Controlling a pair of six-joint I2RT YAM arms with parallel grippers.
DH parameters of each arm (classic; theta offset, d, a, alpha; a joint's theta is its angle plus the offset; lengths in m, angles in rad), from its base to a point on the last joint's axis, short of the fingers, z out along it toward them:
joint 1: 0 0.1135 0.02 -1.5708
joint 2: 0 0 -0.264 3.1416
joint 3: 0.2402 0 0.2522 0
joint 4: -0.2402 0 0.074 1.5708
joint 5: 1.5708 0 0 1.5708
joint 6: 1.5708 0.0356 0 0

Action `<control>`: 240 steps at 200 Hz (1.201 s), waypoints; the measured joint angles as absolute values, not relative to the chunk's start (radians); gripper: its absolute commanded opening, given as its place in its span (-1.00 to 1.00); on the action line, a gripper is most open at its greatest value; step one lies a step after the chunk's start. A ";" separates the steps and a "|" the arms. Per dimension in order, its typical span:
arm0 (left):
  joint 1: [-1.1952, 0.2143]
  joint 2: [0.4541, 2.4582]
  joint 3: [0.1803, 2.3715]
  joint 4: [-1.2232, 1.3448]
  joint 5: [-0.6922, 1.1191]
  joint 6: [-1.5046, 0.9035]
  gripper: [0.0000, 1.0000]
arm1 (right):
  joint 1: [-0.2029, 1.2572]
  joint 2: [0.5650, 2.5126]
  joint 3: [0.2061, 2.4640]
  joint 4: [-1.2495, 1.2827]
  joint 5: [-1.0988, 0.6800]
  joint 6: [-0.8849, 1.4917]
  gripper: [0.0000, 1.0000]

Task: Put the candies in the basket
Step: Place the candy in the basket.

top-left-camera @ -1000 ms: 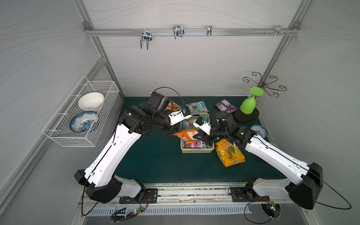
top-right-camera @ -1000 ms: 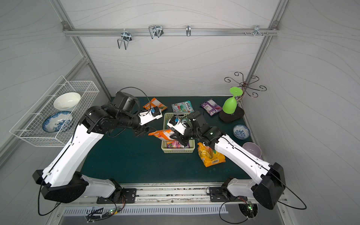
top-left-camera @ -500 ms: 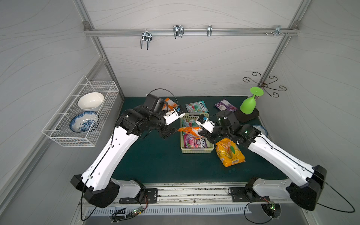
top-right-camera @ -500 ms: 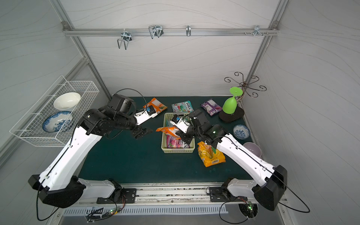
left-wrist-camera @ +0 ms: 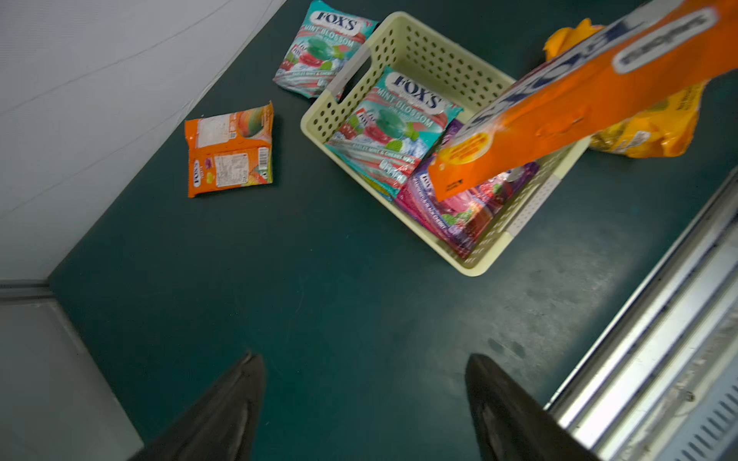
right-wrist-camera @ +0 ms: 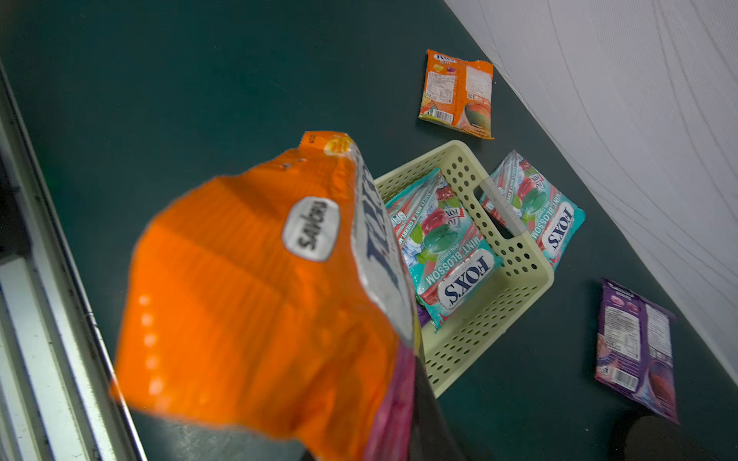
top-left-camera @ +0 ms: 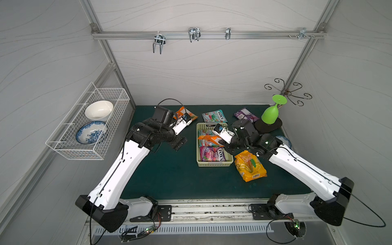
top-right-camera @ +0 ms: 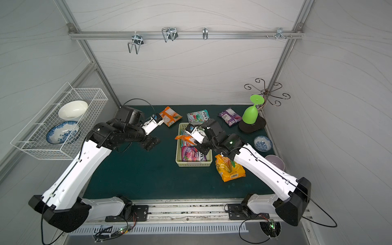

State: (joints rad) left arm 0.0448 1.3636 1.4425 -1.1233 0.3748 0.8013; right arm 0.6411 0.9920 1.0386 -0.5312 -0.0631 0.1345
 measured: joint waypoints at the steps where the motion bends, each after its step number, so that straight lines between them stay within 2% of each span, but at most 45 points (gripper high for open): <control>1: 0.043 1.363 1.448 -1.126 0.375 0.802 -1.00 | 0.641 0.992 1.039 -0.531 -0.065 0.133 0.83; 66: -0.132 1.348 1.626 -1.202 0.351 0.812 -1.00 | 0.707 1.019 1.039 -0.463 -0.191 0.048 0.80; 130: -0.371 1.338 1.707 -1.229 0.302 0.785 -1.00 | 0.743 1.116 1.092 -0.425 -0.262 -0.028 0.81; 176: -0.490 1.370 1.760 -1.234 0.274 0.777 -1.00 | 0.745 1.174 1.145 -0.396 -0.318 -0.086 0.80; 240: -0.609 1.401 1.792 -1.264 0.243 0.758 -1.00 | 0.746 1.246 1.155 -0.343 -0.450 -0.138 0.65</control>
